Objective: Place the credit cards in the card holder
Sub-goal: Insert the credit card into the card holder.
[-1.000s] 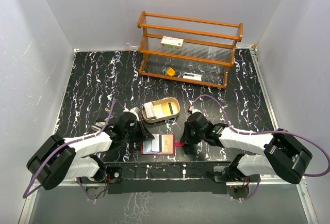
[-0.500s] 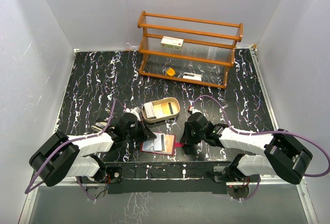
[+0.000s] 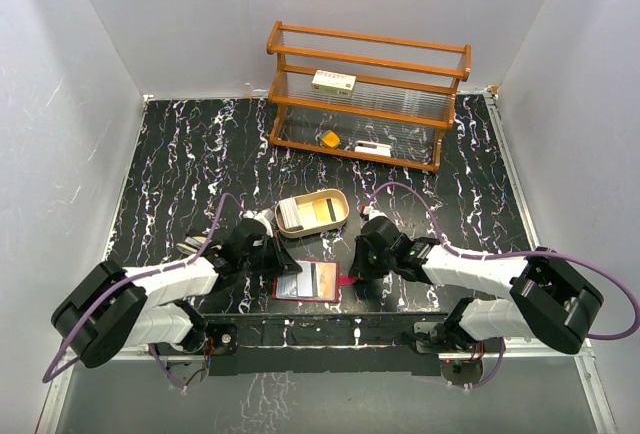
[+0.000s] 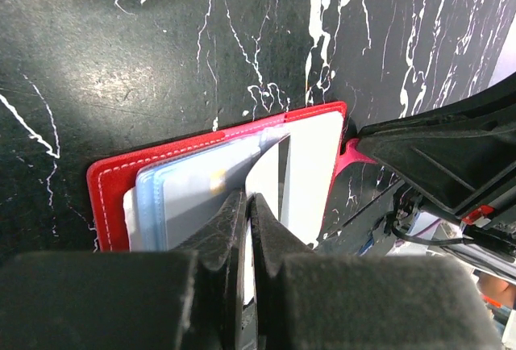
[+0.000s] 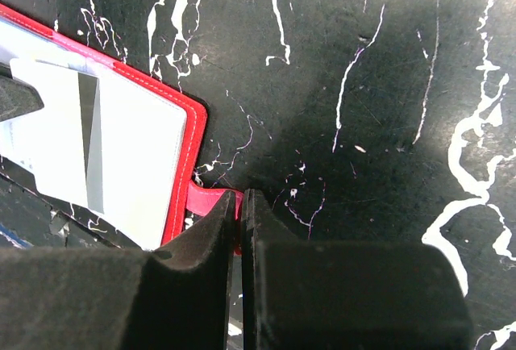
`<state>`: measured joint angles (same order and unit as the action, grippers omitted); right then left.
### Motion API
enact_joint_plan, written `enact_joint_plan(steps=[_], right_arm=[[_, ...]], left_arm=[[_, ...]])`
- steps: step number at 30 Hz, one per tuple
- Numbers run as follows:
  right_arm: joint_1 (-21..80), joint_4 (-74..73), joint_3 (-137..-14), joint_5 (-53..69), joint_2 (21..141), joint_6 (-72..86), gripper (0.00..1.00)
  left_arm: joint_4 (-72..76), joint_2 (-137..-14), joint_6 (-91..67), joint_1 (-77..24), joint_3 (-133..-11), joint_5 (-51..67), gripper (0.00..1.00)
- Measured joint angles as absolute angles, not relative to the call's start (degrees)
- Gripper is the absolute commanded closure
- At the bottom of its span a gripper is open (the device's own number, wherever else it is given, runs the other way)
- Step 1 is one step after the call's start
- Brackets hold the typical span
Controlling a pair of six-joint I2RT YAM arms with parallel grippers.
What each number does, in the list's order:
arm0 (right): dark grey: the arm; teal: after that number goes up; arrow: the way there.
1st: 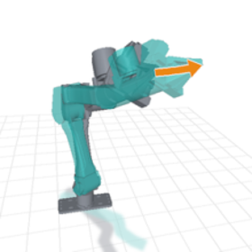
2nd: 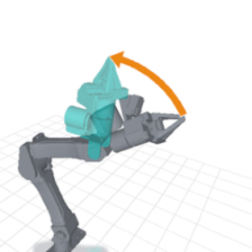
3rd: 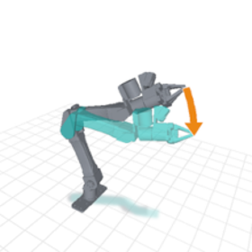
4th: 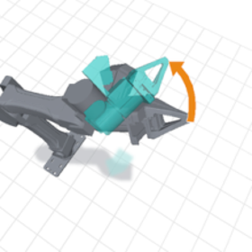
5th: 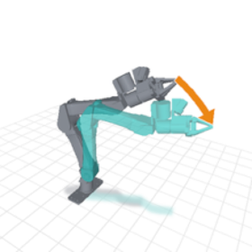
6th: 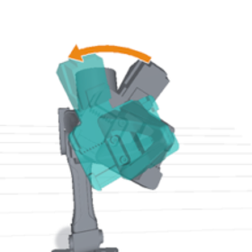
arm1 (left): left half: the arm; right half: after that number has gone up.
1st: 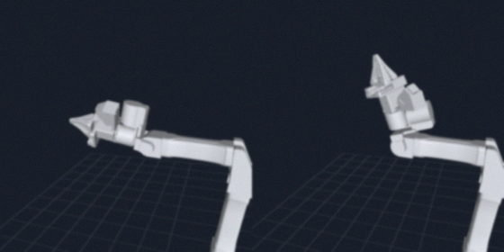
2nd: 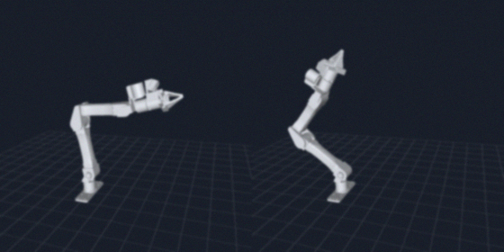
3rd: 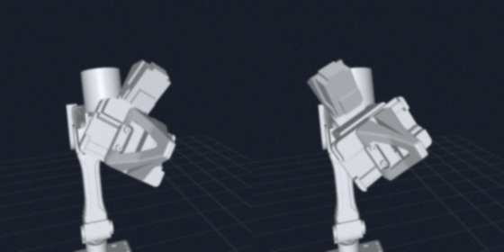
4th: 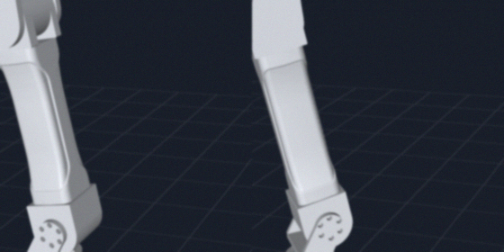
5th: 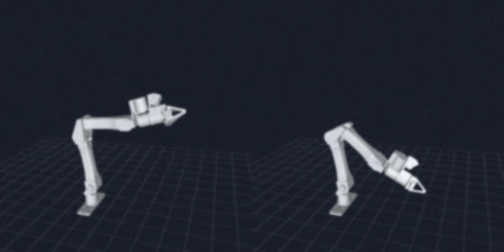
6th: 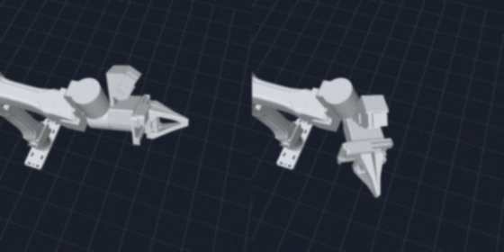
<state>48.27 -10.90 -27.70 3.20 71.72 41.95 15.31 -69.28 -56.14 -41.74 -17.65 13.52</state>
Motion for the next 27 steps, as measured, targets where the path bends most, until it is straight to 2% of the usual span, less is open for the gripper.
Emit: enact_joint_plan(steps=[8,10,14,16,20,27], right_arm=[[48.3,-11.0,-28.2,2.9,71.9,40.6,1.0],[48.3,-11.1,-28.5,2.9,72.1,40.6,1.0],[48.3,-11.5,-28.8,2.8,72.2,40.6,1.0],[48.3,-11.6,-28.9,2.7,72.2,40.6,1.0],[48.3,-11.8,-29.3,2.5,72.2,40.6,1.0],[48.3,-11.8,-29.3,2.5,72.1,40.8,1.0]], left_arm=[[17.7,-73.6,-56.5,-41.8,-18.9,16.3,1.0],[18.8,-74.7,-57.1,-41.8,-19.0,17.0,0.91],[18.6,-74.7,-57.8,-41.8,-19.1,17.1,0.63],[17.1,-73.2,-58.1,-41.9,-19.5,16.9,0.55],[10.8,-67.9,-56.8,-42.2,-20.6,14.6,0.49],[5.0,-62.9,-56.4,-42.2,-21.7,13.1,0.47]])
